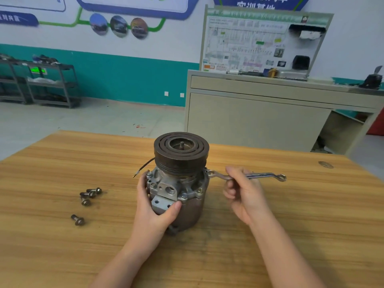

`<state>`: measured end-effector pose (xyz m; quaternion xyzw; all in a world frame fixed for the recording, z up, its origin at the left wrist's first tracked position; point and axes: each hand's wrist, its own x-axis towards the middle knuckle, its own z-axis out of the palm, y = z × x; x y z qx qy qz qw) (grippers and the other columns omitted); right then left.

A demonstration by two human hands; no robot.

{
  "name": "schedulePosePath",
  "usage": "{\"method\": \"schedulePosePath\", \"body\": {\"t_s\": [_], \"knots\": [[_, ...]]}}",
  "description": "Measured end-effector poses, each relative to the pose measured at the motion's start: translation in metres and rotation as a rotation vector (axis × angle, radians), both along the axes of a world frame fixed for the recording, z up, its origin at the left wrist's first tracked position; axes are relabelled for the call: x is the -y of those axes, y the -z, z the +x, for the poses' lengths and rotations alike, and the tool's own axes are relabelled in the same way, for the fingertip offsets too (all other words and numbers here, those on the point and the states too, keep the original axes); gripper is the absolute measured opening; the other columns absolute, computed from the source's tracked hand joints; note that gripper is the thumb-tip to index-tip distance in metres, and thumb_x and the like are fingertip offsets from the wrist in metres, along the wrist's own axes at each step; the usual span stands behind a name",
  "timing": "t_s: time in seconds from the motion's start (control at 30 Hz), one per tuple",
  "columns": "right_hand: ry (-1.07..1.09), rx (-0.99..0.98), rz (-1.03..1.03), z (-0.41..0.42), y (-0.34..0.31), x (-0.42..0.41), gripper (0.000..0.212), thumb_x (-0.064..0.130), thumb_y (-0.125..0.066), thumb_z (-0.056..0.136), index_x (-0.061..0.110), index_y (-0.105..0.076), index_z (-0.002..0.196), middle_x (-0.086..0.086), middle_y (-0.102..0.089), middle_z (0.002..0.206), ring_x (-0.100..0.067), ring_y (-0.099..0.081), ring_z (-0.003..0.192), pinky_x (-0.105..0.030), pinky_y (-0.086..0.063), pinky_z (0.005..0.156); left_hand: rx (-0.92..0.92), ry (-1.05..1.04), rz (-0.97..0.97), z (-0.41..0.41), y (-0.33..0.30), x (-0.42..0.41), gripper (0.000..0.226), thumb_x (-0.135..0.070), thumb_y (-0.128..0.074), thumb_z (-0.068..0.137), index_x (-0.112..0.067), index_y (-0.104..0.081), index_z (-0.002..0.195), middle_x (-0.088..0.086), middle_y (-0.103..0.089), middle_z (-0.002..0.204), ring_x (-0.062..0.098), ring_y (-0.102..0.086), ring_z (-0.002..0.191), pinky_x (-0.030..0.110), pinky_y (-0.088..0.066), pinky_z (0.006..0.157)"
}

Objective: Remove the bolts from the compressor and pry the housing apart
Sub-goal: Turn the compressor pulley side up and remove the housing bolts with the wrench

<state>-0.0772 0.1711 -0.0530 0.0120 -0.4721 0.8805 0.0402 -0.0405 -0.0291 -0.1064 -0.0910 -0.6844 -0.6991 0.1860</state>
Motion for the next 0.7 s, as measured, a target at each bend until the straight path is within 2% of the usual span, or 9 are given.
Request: {"method": "schedulePosePath", "body": {"t_s": [0.07,0.13,0.2,0.3,0.43,0.6,0.7], "knots": [[0.096,-0.112,0.064,0.006,0.001,-0.005,0.033,0.010,-0.070,0.075,0.022,-0.047,0.055,-0.003,-0.049,0.044,-0.009,-0.040,0.034,-0.017,-0.030,0.034,0.001,0.006,0.000,0.001,-0.001,0.000,0.090,-0.051,-0.075,0.055,-0.060,-0.022,0.127,-0.043,-0.045,0.123,-0.019,-0.048,0.115,-0.002,-0.038,0.084],[0.239,-0.273,0.333,0.015,0.000,-0.008,0.040,0.011,-0.071,0.083,0.025,-0.048,0.053,-0.003,-0.054,0.044,-0.010,-0.044,0.035,-0.017,-0.035,0.036,0.015,0.006,-0.002,0.002,-0.001,0.001,0.093,-0.053,-0.076,0.053,-0.060,-0.020,0.128,-0.036,-0.043,0.129,-0.019,-0.047,0.116,-0.001,-0.038,0.085],[0.316,-0.437,0.571,0.022,-0.001,-0.007,0.032,0.026,-0.076,0.079,0.026,-0.053,0.057,-0.001,-0.058,0.047,-0.008,-0.049,0.038,-0.016,-0.038,0.040,0.023,0.001,-0.001,0.002,-0.001,0.002,0.096,-0.054,-0.075,0.052,-0.059,-0.018,0.130,-0.029,-0.040,0.135,-0.018,-0.045,0.118,0.001,-0.038,0.089],[0.324,-0.611,0.768,0.032,-0.001,-0.002,0.027,0.050,-0.077,0.071,0.031,-0.059,0.063,0.008,-0.056,0.050,0.000,-0.046,0.044,-0.013,-0.037,0.046,0.026,0.009,-0.011,0.002,-0.002,0.002,0.099,-0.055,-0.076,0.052,-0.059,-0.018,0.131,-0.027,-0.040,0.137,-0.014,-0.044,0.122,0.008,-0.038,0.095],[0.321,-0.827,0.880,0.038,-0.003,0.001,0.027,0.046,-0.074,0.079,0.023,-0.064,0.067,0.013,-0.059,0.057,0.001,-0.048,0.049,-0.012,-0.036,0.050,0.011,0.011,-0.010,0.003,-0.003,0.001,0.099,-0.052,-0.076,0.052,-0.054,-0.020,0.134,-0.023,-0.043,0.139,-0.010,-0.046,0.124,0.012,-0.040,0.098],[0.449,-1.004,0.995,0.048,0.000,0.020,0.049,0.041,-0.072,0.081,0.000,-0.062,0.056,0.000,-0.051,0.049,-0.002,-0.041,0.049,-0.011,-0.032,0.050,0.004,0.009,-0.032,0.003,-0.004,0.001,0.098,-0.052,-0.076,0.054,-0.051,-0.020,0.134,-0.013,-0.043,0.143,-0.006,-0.045,0.127,0.005,-0.038,0.095],[0.574,-1.073,1.026,0.053,0.006,0.038,0.055,0.042,-0.068,0.085,-0.004,-0.063,0.054,-0.004,-0.051,0.046,-0.010,-0.044,0.045,-0.018,-0.035,0.044,0.002,0.009,-0.044,0.003,-0.005,0.001,0.100,-0.053,-0.075,0.054,-0.049,-0.019,0.136,-0.006,-0.042,0.146,0.005,-0.043,0.133,0.016,-0.035,0.105]]}}
